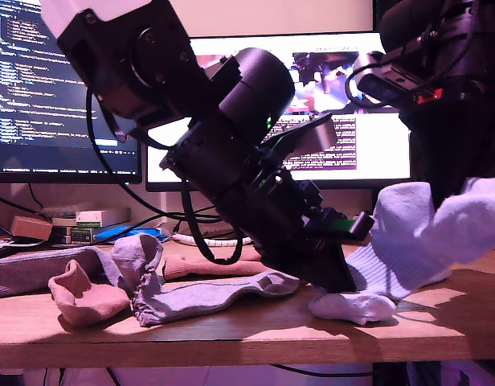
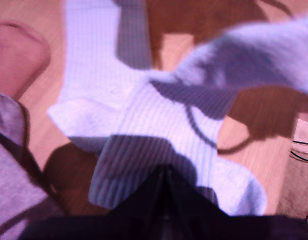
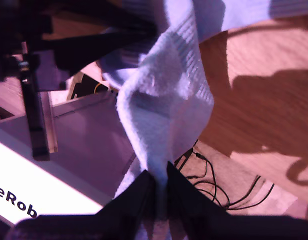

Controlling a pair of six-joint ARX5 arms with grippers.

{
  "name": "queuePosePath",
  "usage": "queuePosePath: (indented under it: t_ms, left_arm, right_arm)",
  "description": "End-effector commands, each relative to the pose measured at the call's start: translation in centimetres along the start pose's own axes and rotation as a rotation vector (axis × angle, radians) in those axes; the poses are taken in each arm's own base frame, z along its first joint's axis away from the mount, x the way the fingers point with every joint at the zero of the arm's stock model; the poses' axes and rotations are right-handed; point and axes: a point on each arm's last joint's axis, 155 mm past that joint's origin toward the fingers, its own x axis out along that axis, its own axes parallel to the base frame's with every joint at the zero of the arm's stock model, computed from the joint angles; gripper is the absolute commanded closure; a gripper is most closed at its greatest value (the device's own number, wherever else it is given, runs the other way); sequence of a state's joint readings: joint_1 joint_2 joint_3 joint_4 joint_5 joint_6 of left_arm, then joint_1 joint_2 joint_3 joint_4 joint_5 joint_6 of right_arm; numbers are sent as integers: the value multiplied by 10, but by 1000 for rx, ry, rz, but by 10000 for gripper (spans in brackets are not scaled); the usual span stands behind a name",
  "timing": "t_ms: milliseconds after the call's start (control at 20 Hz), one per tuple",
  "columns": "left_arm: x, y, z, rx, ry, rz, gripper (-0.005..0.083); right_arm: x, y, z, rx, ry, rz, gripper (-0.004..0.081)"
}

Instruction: Pair up the socks based on colour and pattern, by placing them on top of one another

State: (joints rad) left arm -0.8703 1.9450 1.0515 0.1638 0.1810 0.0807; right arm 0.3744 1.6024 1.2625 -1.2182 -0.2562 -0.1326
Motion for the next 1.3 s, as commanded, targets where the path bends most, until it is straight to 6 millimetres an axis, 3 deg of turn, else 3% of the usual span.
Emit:
queuePosePath:
  t_ms: [0, 350, 650, 850, 1000, 1100, 1250]
  left_arm:
    - [3, 2, -9, -34, 23, 3, 797]
    - [2, 0, -27, -127, 95, 0, 797]
    - [0, -5, -37, -159, 139, -20, 797]
    - [0, -5, -40, -167, 152, -20, 797]
    - [-1, -8, -41, -188, 155, -36, 797]
    - [-1, -11, -41, -197, 156, -48, 797]
    - [-1, -11, -41, -201, 158, -47, 797]
  right_arm:
    - [-4, -1, 11, -23, -41, -15, 780]
    - [-20, -59, 50, -88, -178, -327, 780]
    - [-33, -68, 108, -163, -386, -381, 780]
    - [-9, -84, 106, -165, -311, -393, 779]
    - [10, -104, 109, -135, -273, -417, 700]
    - [11, -119, 117, -115, -297, -453, 612]
    - [6, -133, 127, -90, -344, -471, 592]
